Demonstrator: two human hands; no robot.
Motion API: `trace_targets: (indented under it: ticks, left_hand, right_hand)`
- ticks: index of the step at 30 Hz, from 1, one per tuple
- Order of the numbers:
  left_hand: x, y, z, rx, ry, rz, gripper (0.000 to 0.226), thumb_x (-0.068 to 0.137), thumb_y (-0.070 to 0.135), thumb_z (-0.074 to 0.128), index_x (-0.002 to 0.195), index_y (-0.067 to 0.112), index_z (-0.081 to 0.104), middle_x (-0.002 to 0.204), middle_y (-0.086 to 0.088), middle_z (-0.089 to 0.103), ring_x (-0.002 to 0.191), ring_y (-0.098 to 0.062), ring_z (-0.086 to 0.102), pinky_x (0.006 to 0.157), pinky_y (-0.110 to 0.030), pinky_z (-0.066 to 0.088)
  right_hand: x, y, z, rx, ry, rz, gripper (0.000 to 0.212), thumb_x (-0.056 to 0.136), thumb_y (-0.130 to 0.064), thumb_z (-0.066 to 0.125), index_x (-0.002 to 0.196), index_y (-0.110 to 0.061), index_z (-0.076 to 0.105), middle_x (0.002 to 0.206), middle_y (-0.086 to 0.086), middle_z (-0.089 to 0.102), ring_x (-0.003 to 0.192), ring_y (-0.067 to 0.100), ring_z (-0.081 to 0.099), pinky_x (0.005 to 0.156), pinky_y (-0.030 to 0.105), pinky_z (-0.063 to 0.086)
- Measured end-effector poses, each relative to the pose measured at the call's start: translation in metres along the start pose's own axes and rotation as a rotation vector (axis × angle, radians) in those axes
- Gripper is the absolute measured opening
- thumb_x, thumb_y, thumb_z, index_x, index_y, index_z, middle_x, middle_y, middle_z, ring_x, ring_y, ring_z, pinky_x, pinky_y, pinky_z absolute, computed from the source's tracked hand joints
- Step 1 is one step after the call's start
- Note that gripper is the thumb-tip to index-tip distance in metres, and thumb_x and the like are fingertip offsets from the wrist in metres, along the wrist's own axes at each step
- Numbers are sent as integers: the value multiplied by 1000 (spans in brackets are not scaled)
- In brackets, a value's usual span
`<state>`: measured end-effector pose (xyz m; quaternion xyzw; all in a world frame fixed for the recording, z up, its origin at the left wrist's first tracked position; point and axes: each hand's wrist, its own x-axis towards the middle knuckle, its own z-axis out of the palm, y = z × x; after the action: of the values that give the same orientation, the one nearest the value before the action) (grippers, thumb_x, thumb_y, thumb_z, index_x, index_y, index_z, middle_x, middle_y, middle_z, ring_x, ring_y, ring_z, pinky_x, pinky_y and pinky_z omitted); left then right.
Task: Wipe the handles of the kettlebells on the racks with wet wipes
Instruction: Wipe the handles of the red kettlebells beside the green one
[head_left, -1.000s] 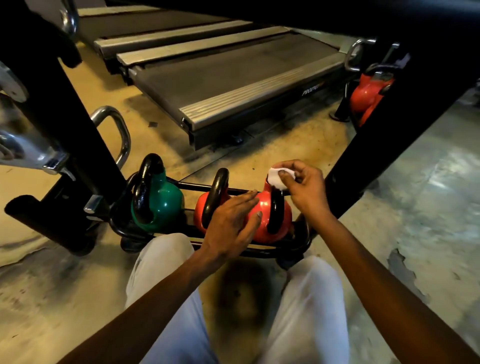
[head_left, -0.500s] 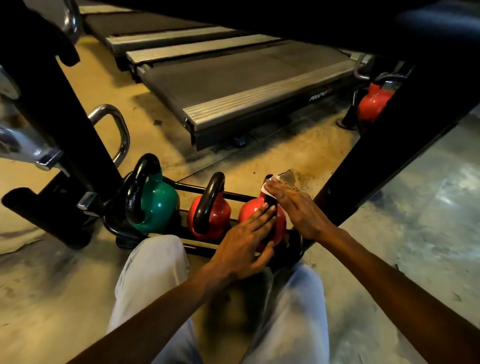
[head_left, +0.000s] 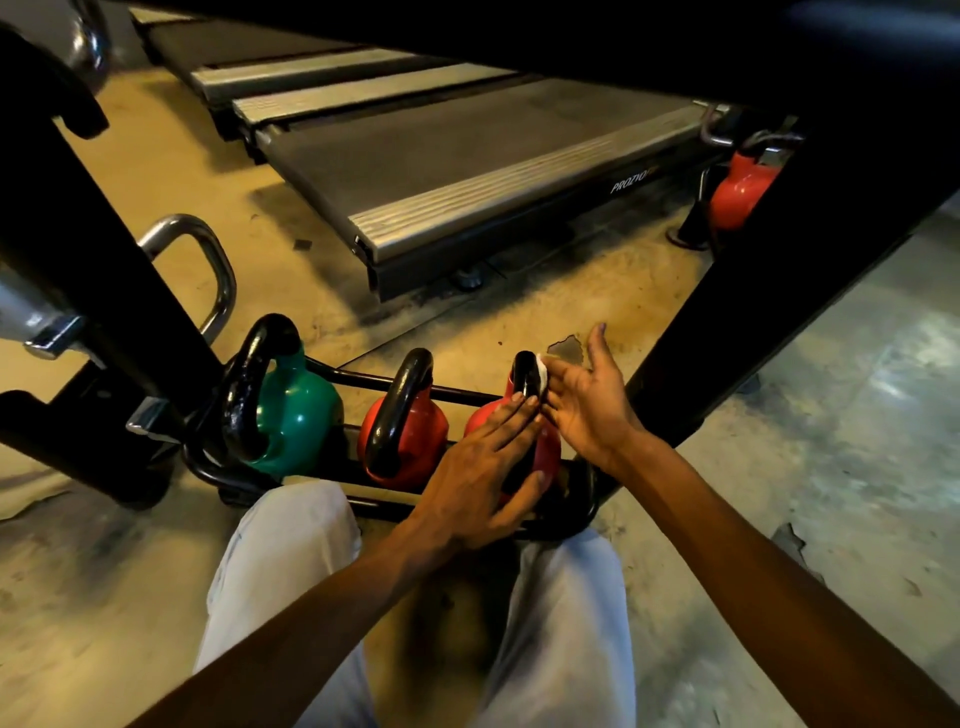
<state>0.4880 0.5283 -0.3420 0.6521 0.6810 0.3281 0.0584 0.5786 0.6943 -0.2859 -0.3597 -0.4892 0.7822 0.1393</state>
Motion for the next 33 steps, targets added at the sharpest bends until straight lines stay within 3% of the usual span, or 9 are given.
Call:
trace_targets:
  ticks: [3,5,8,11,14,19,24,29,33]
  left_hand:
    - [0,3,2,-41,22,-33,65,104,41,54,160,13,38,171,-2,25,161,-10,11,130,-35,20]
    - [-1,5,3,-61,28,-46,66,103,40,56,160,12,37,171,-2,25,161,-10,11,130,-35,20]
    - [-1,4,5,-67,31,-49,65,103,41,55,160,13,38,170,-2,26,160,-10,12,130,-36,22]
    - [-1,1,4,-55,25,-38,64,104,43,52,159,13,41,170,-1,27,160,-10,14,130,-38,24]
    - [0,-2,4,-61,42,-15,63,103,41,54,158,11,43,169,-3,30,160,-12,15,129,-37,26]
    - [2,-10,4,-3,63,91,63,102,36,58,155,5,45,167,-10,34,160,-20,21,126,-43,32]
    - [3,-22,1,101,21,187,68,102,40,56,157,5,41,169,-13,28,161,-23,16,129,-42,24]
    - [4,-24,4,127,27,214,69,101,41,54,157,3,41,169,-14,28,161,-24,16,130,-41,22]
    - [4,-26,3,143,18,225,69,102,44,50,157,3,40,169,-16,28,161,-26,17,130,-43,23]
  right_hand:
    - [0,3,3,-80,9,-4,110,92,-88,12,160,-4,33,151,13,52,140,18,48,125,38,24]
    - [7,-3,4,-96,21,-7,108,93,-86,8,156,-3,38,146,18,58,133,22,57,118,38,36]
    - [27,-10,9,-225,116,2,121,82,-96,14,158,-5,38,154,22,51,143,33,49,124,52,31]
    - [43,-16,7,-361,149,12,121,87,-92,9,142,6,55,131,26,67,128,37,61,119,57,38]
    - [46,-36,13,-414,131,11,121,85,-93,9,136,5,58,126,32,65,120,40,62,109,46,44]
    - [50,-42,26,-1197,66,-221,100,98,-77,6,111,-11,79,119,8,76,103,23,69,99,40,43]
    - [67,-50,25,-1503,-152,-246,108,83,-95,4,74,-19,81,78,-3,78,75,13,72,96,47,51]
    - [74,-48,25,-1644,-123,-257,110,85,-94,3,83,-13,79,83,-3,73,80,20,70,96,51,52]
    - [67,-48,30,-1805,-195,-288,99,89,-91,12,67,-12,69,74,6,70,69,22,65,81,46,54]
